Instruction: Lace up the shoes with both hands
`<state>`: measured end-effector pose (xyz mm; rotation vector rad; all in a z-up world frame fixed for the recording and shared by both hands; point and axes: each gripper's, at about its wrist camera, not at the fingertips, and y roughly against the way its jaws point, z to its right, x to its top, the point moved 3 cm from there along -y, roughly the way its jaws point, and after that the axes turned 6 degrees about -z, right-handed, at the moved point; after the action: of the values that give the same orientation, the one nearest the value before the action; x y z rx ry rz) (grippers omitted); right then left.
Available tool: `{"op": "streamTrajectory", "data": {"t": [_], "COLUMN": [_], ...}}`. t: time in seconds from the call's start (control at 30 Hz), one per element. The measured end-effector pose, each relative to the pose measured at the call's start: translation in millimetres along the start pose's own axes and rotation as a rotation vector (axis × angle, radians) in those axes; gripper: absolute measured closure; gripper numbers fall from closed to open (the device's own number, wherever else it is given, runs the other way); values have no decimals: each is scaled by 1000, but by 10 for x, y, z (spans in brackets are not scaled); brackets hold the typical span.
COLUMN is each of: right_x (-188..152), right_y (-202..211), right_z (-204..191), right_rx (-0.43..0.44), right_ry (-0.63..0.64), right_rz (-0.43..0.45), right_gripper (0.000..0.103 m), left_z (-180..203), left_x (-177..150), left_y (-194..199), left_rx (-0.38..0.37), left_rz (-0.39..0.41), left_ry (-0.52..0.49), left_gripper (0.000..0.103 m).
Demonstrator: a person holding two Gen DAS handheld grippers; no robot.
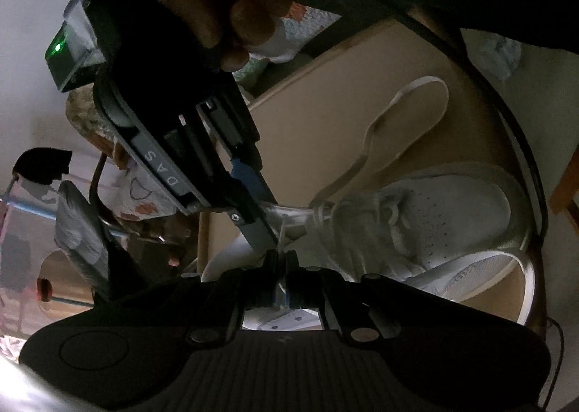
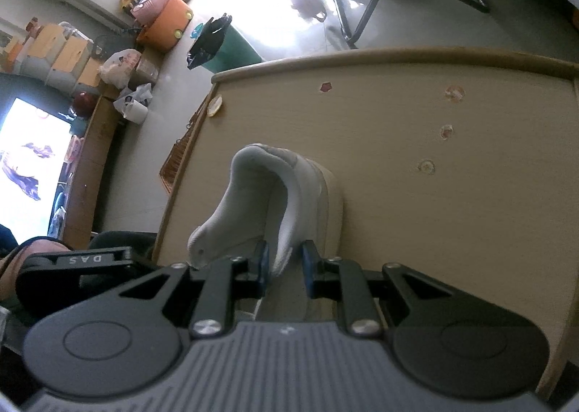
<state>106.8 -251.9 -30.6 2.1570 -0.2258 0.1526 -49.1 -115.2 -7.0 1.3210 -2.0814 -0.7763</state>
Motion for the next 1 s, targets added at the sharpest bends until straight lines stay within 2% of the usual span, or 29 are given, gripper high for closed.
{"op": "streamTrajectory", "data": {"t": [0.43,1.0], "right_x": [-10,-8], "right_y": [-28,-42], "right_z": [10,30], "right_rx": [10,23], "right_ry": [-12,-30], "right_rz": [3,7], "right_gripper": [84,83], "left_z": [-168,-161], "left_x": [-27,36], "left_y": [-1,-9], "left_rx": [-9,-8], "left_rz": [-9,-12], "left_ry": [3,-42], "left_gripper": [99,99]}}
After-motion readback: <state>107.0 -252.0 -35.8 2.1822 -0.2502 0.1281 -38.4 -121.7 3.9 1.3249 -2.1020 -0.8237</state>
